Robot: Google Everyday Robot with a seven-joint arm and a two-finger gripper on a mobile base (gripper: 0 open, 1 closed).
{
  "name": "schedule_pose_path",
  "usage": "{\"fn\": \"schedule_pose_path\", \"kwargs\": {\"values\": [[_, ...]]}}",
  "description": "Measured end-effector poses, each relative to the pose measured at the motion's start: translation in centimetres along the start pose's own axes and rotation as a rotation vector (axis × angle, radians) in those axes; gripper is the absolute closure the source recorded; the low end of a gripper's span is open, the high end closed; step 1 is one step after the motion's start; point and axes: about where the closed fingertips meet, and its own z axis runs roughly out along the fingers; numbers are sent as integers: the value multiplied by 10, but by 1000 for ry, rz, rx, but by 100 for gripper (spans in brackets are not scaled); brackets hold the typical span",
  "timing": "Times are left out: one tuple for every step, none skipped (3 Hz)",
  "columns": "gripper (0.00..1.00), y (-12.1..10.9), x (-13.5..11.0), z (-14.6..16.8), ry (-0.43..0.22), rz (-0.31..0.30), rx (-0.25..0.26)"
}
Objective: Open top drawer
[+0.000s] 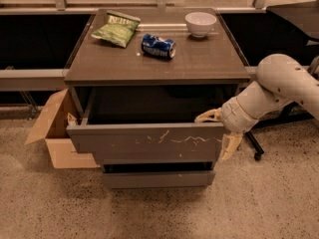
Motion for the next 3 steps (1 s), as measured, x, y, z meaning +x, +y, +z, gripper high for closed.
{"fn": "schedule_pose_path", "kwargs": {"values": [[1, -13, 13, -1, 11, 13, 19], [0, -23, 32, 11, 29, 43, -1], [0, -25, 44, 30, 36, 64, -47]]}}
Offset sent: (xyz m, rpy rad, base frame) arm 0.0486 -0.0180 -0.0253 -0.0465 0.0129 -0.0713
